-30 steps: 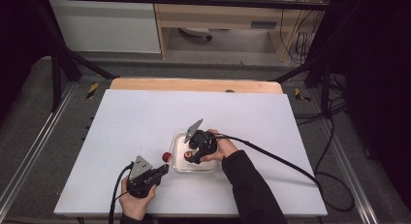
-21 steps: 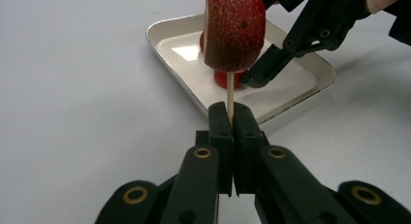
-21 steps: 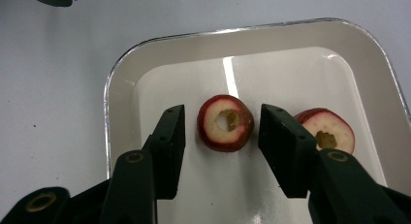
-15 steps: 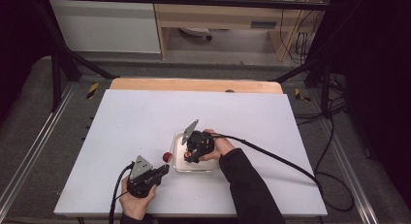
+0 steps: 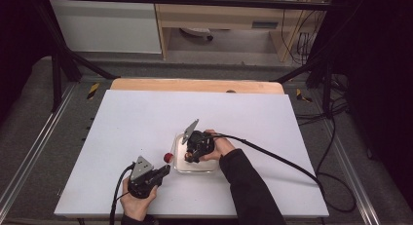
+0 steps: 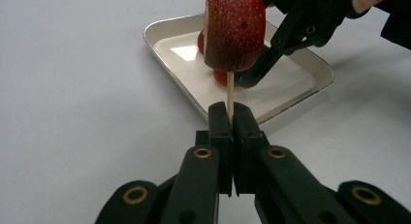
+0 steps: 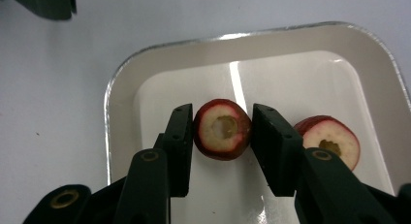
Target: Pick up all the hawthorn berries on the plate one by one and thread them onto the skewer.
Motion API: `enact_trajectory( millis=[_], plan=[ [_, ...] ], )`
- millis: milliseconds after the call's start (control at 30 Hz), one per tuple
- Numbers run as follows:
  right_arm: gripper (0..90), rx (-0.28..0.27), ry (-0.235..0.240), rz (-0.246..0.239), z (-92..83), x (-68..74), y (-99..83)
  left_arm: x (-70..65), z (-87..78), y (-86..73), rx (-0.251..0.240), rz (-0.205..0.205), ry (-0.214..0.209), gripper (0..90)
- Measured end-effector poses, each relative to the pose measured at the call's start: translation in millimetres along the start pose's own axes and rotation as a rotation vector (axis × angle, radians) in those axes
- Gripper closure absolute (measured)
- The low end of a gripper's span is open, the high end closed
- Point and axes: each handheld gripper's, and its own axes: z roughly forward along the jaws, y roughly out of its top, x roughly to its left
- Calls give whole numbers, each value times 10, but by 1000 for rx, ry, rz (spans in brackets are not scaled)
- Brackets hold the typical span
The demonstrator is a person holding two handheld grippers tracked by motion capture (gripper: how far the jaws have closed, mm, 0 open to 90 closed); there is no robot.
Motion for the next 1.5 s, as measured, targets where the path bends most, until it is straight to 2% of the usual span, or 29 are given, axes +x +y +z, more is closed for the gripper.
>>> enact_trajectory(
  millis=[333,500,667,733,1000,1200,1333,1500],
  plan=[
    [612,-86,-28,117,-304,25,-2,-48,15,5,-11,7,-8,884],
    [613,-131,-38,208,-436,25,-107,-87,37,18,-15,11,-13,884],
    [614,-201,-40,312,-567,56,-246,-157,93,25,-15,20,-26,884],
    [614,-245,-39,362,-632,62,-313,-190,116,29,-15,24,-31,884],
    [614,-488,-9,587,-880,93,-635,-320,183,71,-26,41,-50,884],
    [614,-651,-29,696,-976,123,-842,-417,247,91,-25,50,-63,884],
    [614,-739,-58,758,-999,139,-942,-481,282,105,-25,54,-70,884],
    [614,-819,-92,797,-1016,166,-989,-558,334,111,-20,61,-82,884]
  ],
)
